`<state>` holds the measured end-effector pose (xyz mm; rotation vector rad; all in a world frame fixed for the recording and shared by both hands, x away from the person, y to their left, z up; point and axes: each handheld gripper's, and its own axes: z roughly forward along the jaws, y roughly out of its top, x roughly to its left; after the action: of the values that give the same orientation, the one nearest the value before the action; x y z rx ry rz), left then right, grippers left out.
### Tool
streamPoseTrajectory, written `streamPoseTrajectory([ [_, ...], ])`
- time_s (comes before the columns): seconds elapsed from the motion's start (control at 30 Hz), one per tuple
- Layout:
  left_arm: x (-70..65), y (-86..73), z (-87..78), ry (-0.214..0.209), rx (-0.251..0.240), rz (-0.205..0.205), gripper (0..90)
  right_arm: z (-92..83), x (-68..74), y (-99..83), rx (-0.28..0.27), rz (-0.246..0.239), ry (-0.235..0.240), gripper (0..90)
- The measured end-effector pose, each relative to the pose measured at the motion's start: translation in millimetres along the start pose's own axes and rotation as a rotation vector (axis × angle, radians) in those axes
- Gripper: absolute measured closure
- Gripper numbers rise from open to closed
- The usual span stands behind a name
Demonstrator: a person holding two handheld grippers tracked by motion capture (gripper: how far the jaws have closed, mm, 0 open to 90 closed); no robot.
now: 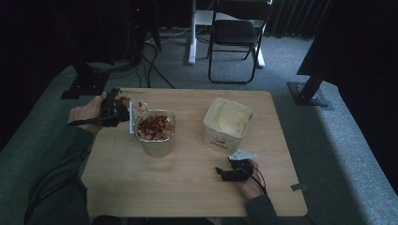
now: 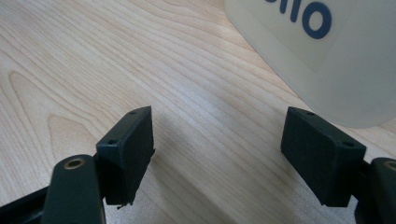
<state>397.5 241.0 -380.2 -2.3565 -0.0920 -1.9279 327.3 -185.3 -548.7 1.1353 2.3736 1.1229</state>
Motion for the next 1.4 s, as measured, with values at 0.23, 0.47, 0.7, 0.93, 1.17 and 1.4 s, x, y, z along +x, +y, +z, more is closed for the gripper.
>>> streamPoseTrajectory([
  [0.23,-1.1,5.3,-2.6,0.015,-0.009,0.053,43.1,0.0,-0.2,0.1,0.0,0.001,0.003,25.1],
  [0.47,-1.2,8.2,-2.6,0.031,-0.015,0.085,43.2,0.1,-0.2,0.2,-0.001,0.004,0.005,25.0],
  [0.7,1.3,9.9,-3.5,0.044,-0.016,0.096,43.3,0.1,-0.1,0.2,0.0,0.004,0.005,25.0],
  [0.93,0.2,11.4,-2.9,0.048,-0.019,0.107,43.3,0.1,-0.2,0.2,0.0,0.003,0.005,25.0],
  [1.17,-2.5,12.5,-1.9,0.029,-0.015,0.112,43.5,0.1,-0.1,0.2,-0.001,0.003,0.005,25.0],
  [1.4,-5.3,13.3,-1.5,0.022,-0.002,0.167,43.6,0.0,-0.2,0.2,0.0,0.004,0.005,25.1],
])
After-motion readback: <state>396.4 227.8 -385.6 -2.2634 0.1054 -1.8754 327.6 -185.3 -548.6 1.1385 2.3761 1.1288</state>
